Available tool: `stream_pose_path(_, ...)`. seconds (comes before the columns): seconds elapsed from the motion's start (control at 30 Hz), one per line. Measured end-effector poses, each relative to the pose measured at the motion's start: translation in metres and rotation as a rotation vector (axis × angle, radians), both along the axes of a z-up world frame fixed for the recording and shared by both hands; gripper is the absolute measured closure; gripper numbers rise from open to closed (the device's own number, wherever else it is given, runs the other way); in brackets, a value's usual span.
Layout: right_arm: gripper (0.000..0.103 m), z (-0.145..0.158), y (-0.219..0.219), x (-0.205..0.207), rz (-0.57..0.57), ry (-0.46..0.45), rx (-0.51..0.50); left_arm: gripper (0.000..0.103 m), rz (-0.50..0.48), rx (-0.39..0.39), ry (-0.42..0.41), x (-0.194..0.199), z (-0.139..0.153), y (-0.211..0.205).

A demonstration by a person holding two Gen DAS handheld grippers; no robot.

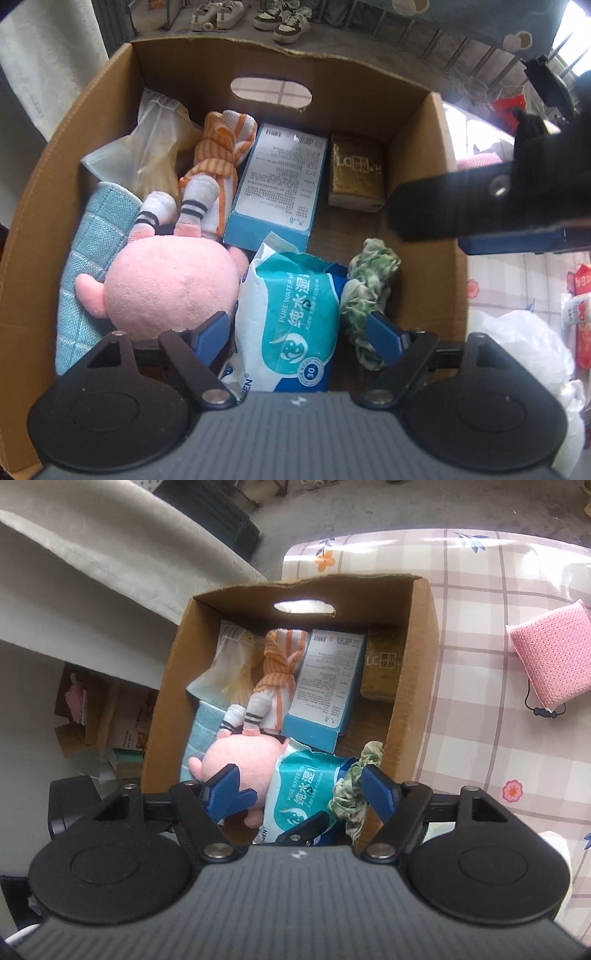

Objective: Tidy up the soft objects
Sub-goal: 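Release the wipe pack from left tool while right tool drops the scrunchie in the box, then move both tools back over the bed toward the pink sponge and yogurt cup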

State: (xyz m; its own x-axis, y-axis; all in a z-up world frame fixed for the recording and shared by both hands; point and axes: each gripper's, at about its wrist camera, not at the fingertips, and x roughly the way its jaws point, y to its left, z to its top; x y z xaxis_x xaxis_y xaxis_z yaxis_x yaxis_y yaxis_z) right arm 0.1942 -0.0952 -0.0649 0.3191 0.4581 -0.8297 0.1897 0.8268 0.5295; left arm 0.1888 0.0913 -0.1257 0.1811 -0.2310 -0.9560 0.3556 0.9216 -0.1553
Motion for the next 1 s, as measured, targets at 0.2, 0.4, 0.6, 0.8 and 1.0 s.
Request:
stream_pose_path(0.2,0.026,0.021,-0.065,-0.033,-0.183,-0.109,0.097,0.014,0.032,-0.039,-0.049,-0.006,0.031,-0.001)
stream_pose_path(0.4,0.019,0.013,-0.152,-0.066,-0.428,-0.074,0.143,0.014,0.023,-0.038,-0.142,-0.006,0.067,-0.014)
stream_pose_path(0.6,0.019,0.004,-0.194,-0.118,-0.542,-0.066,0.152,0.009,-0.046,-0.078,-0.247,0.000,0.104,-0.053)
stream_pose_path(0.8,0.019,-0.017,-0.221,-0.167,-0.557,0.000,0.166,0.003,-0.235,-0.046,-0.301,-0.005,0.115,-0.127)
stream_pose_path(1.0,0.019,-0.016,-0.265,-0.189,-0.505,0.023,0.173,0.003,-0.515,0.125,-0.342,-0.020,0.078,-0.219)
